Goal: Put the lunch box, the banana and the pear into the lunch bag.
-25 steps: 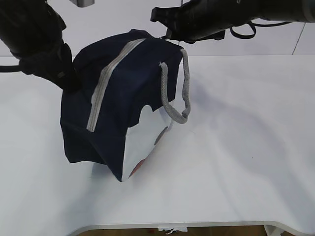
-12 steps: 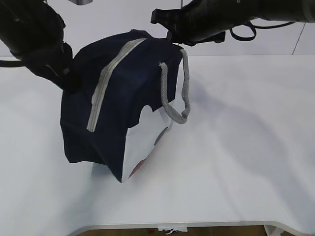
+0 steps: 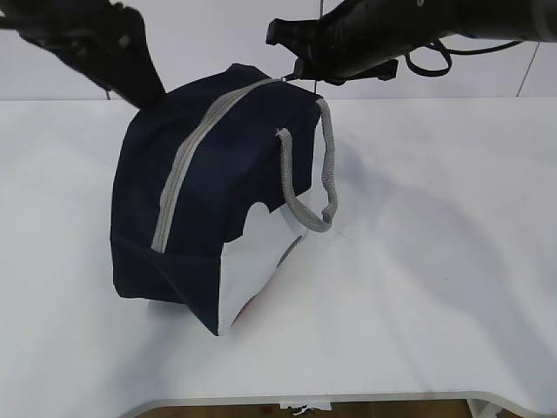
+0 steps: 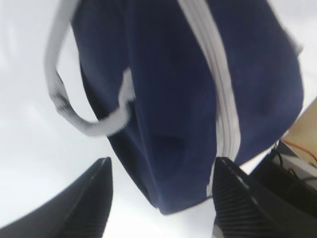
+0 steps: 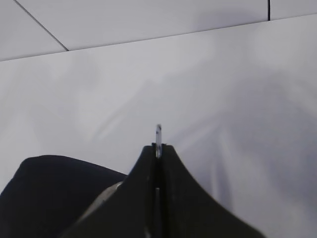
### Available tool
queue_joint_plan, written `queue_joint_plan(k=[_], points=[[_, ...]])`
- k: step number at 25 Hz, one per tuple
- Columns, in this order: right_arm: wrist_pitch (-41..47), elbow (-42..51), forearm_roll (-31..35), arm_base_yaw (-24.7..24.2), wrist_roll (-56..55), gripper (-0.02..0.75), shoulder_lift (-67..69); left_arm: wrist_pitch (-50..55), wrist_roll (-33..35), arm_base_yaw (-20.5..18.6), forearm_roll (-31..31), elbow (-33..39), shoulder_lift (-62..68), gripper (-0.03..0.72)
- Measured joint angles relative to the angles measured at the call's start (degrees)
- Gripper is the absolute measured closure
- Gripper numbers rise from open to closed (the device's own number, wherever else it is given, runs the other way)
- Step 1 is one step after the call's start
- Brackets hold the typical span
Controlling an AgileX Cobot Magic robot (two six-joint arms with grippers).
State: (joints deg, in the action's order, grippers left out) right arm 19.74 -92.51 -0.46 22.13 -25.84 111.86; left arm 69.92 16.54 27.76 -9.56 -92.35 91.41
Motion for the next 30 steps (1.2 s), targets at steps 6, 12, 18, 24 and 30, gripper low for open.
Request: queue_joint_plan(k=[6,12,18,24,30], points=[[1.11,0.0,0.46,0.0,0.0,0.737,0.0,-0.77,0.0,0.0,-0.12,-7.02,3.86,0.2],[1.45,0.0,0.46,0.0,0.0,0.737,0.0,-2.66,-0.02,0.0,-1.96,-11.67,10.21,0.2],[1.7,0.0,1.11,0.0,0.0,0.737,0.0,-4.89,-0.12,0.0,-2.78,-15.09,14.35,0.2],[1.82,0.0,1.77,0.0,0.0,0.737,0.0,-4.9,-0.12,-0.59,-5.71,-15.62,17.55,0.202],[1.85,0.0,2.55,0.0,0.0,0.737,0.0,-3.77,-0.12,-0.59,-5.96,-15.62,18.18,0.345]])
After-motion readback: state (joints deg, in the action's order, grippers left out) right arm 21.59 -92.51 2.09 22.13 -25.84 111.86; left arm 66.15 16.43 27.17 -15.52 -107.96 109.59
